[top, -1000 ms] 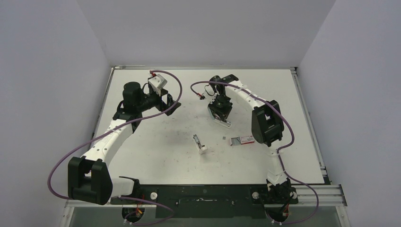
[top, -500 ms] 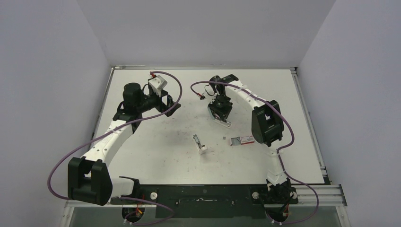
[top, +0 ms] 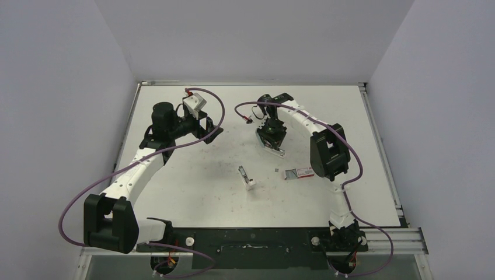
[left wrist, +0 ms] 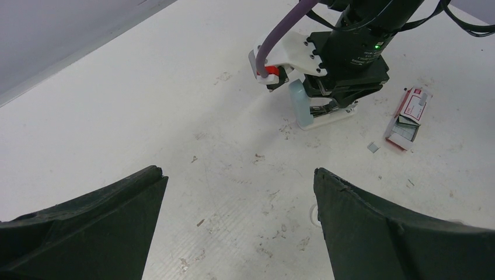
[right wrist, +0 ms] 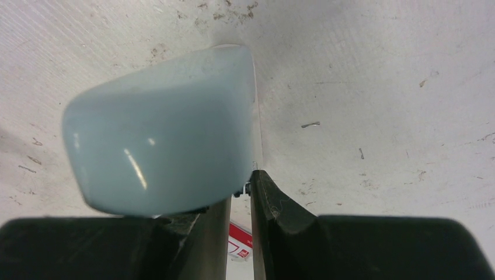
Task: Load the staples into the stapler
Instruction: Install the staple into the stapler.
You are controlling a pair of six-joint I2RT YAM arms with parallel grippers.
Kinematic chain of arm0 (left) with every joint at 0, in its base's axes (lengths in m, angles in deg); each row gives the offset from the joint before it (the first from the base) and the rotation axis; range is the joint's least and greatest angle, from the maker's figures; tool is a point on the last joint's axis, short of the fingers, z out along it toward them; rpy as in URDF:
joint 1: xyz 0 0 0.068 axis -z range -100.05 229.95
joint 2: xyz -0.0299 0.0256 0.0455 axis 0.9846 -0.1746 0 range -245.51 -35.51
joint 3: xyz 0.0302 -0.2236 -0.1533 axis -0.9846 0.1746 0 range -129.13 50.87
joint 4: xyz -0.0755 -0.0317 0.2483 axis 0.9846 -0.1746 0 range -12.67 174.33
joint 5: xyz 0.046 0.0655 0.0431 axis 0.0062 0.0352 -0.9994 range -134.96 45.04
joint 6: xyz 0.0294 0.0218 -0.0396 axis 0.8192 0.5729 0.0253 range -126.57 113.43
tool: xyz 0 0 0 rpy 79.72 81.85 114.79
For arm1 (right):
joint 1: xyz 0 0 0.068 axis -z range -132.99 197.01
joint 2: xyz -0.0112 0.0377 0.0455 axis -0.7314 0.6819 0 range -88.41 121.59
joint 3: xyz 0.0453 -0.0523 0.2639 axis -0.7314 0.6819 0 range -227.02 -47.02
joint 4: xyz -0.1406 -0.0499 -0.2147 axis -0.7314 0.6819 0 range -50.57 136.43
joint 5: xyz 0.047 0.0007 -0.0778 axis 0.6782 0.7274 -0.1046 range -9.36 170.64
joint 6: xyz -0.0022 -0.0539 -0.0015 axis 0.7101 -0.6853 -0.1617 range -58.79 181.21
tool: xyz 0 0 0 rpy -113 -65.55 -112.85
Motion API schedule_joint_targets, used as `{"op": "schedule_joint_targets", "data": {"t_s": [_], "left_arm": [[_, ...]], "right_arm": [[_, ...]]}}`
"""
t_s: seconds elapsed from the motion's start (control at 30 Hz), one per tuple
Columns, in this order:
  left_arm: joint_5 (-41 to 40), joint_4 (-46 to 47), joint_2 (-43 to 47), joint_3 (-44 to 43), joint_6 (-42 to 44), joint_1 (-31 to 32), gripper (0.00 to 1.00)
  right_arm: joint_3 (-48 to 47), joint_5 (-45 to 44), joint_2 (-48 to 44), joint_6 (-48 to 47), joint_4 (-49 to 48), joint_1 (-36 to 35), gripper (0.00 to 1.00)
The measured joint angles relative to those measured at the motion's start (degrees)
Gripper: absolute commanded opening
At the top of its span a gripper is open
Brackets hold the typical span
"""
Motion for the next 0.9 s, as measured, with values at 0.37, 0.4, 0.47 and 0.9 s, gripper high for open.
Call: {"op": "schedule_joint_targets", "data": {"t_s": [0.37,0.4,0.47,0.9], "left_arm": [[0.0,0.0,0.0,0.0,0.0,0.0,0.98],[0.0,0.0,0.0,0.0,0.0,0.0,0.98],[0.0,0.0,0.0,0.0,0.0,0.0,0.98],[-0.1,0.0,0.2,0.1,0.2,-0.3,0.98]], "right_arm": [[1.1,-0.3,0.0,0.0,-0.5,-0.1,0.05],[1.1,-0.4,0.0,0.1,-0.6,-0.2,0.05],[1.1,-0.4,0.0,0.2,-0.6,-0.2,0.05],[2.3,0.0,-4.2,2.4,-2.0,0.2,0.05]]}}
